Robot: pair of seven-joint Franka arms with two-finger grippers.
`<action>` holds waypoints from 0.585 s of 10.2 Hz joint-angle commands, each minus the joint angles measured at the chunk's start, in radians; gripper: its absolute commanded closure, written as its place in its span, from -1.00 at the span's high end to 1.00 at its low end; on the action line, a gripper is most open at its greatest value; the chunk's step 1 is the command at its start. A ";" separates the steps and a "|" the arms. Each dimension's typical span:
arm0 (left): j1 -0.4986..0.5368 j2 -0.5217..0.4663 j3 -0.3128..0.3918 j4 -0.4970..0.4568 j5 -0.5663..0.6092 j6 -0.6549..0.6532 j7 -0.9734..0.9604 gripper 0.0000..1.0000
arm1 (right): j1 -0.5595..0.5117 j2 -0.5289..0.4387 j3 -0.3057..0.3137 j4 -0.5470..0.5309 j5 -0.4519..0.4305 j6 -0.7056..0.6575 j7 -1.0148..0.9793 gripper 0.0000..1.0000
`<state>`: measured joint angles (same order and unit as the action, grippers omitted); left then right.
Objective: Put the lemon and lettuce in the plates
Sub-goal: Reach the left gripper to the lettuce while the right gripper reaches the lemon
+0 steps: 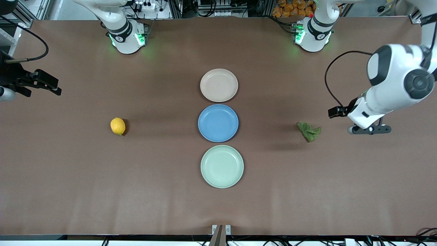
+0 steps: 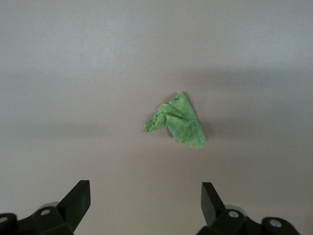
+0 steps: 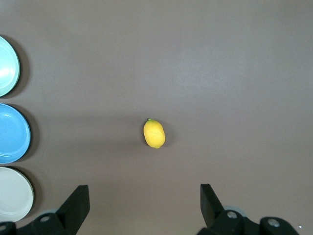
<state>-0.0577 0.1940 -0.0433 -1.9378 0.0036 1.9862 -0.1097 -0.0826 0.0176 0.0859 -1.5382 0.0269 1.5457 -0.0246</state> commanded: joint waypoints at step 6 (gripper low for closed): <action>-0.030 0.284 -0.010 0.014 -0.042 0.306 -0.022 1.00 | 0.009 0.007 0.012 -0.248 0.010 0.207 -0.008 1.00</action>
<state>-0.0618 0.4334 -0.0497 -1.9390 -0.0057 2.2394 -0.1167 -0.0800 0.0368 0.0904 -1.6727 0.0276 1.6666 -0.0249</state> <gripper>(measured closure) 0.000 0.000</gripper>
